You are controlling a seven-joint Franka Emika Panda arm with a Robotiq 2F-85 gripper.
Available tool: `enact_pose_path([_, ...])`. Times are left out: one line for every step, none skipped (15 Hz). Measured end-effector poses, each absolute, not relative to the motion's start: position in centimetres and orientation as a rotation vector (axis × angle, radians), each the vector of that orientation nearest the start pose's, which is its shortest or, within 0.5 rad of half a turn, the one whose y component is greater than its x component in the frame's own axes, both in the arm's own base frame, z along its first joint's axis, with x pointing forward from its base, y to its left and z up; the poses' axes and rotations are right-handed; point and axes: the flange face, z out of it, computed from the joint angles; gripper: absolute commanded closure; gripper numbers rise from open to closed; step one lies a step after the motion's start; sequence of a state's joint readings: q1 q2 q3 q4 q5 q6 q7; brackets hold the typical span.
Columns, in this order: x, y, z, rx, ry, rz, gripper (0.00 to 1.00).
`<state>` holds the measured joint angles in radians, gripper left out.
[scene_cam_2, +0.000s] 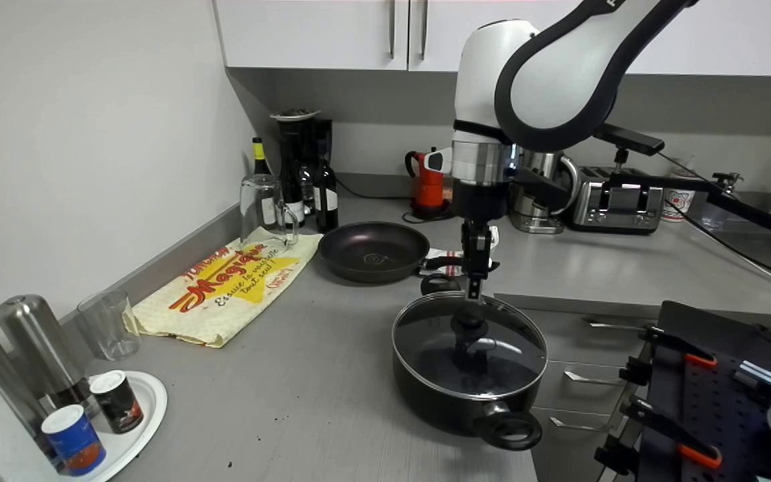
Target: Remove the lid from pot and put it on the table
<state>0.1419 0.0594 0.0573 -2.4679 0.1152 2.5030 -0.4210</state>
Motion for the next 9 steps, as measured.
enact_pose_path([46.5, 9.4, 26.4, -2.961, -0.8, 0.037, 0.0])
enact_pose_path([46.5, 9.4, 26.1, -2.959, -0.8, 0.049, 0.0])
enact_pose_path([46.4, 9.4, 25.7, -2.957, -0.8, 0.061, 0.0])
enact_pose_path([46.3, 9.4, 25.3, -2.956, -0.799, 0.074, 0.0])
enact_pose_path([46.3, 9.5, 24.9, -2.953, -0.799, 0.087, 0.0])
enact_pose_path([46.2, 9.5, 24.5, -2.951, -0.799, 0.099, 0.0])
enact_pose_path([46.1, 9.5, 24.1, -2.949, -0.799, 0.111, 0.0])
enact_pose_path([46.1, 9.5, 23.8, -2.947, -0.799, 0.121, 0.0])
enact_pose_path([46.0, 9.6, 23.5, -2.945, -0.799, 0.131, 0.0])
